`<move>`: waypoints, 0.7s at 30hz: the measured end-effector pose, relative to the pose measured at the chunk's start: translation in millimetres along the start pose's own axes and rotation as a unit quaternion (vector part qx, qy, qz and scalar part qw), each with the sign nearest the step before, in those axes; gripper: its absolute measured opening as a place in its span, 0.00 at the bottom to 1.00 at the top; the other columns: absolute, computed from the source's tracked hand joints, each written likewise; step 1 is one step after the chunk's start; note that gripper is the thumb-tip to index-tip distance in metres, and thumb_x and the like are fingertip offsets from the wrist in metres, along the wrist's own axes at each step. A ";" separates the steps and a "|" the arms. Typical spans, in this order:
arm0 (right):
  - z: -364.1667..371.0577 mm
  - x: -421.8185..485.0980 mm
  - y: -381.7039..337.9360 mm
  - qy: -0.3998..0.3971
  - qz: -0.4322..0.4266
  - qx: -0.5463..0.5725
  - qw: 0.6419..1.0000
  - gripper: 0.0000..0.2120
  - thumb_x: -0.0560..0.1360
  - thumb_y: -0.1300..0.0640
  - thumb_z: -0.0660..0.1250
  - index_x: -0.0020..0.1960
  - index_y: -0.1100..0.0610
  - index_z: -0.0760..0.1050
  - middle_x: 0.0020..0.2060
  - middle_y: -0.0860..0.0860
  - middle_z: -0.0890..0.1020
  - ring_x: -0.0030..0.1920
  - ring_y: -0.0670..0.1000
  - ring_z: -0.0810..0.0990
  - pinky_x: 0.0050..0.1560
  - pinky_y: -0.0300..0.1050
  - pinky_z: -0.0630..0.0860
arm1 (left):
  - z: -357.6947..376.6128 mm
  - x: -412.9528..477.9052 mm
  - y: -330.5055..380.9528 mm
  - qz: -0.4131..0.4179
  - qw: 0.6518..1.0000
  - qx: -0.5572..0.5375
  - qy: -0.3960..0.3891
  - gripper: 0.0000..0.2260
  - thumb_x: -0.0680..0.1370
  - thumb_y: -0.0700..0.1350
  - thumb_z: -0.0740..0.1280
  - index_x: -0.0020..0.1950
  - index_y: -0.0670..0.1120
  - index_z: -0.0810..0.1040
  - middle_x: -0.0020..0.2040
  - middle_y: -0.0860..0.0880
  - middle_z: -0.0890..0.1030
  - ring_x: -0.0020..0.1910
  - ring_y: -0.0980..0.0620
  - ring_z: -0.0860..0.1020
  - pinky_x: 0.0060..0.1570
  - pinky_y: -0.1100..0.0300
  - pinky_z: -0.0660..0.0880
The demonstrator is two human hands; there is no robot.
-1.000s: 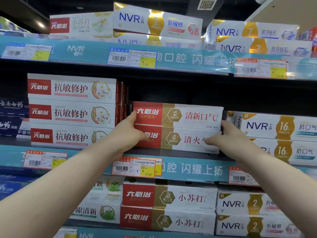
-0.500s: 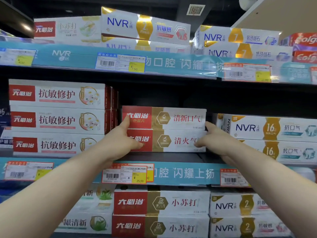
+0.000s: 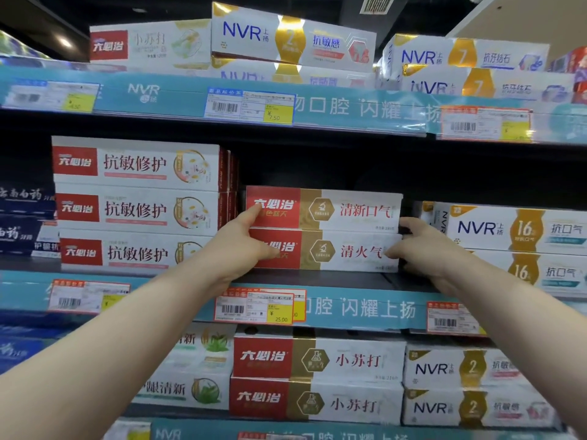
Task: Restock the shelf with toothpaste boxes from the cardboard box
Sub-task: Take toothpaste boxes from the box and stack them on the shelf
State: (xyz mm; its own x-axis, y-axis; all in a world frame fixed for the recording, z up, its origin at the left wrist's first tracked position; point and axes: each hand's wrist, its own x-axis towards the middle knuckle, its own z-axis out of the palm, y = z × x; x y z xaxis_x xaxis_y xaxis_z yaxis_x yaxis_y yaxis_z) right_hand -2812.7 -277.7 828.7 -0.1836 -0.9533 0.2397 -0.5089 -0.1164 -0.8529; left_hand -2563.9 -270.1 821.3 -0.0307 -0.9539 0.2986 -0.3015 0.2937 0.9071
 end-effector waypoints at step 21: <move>0.5 -117.9 -13.2 0.030 -0.191 -0.154 0.969 0.29 0.73 0.54 0.67 0.71 0.49 0.61 0.68 0.48 0.69 0.68 0.51 0.67 0.68 0.53 0.66 | -7.0 -96.6 -9.6 0.130 0.984 0.084 0.084 0.24 0.70 0.47 0.71 0.65 0.49 0.69 0.47 0.53 0.76 0.48 0.51 0.78 0.52 0.49 0.77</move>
State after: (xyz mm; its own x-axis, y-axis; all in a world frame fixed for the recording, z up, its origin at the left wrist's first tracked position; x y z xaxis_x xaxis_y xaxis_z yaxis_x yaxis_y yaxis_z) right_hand -2783.9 -163.9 811.4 0.0238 -0.8380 0.5452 -0.7748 -0.3601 -0.5196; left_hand -2551.4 -180.3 785.8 0.0251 -0.8197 0.5722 -0.4578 0.4994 0.7355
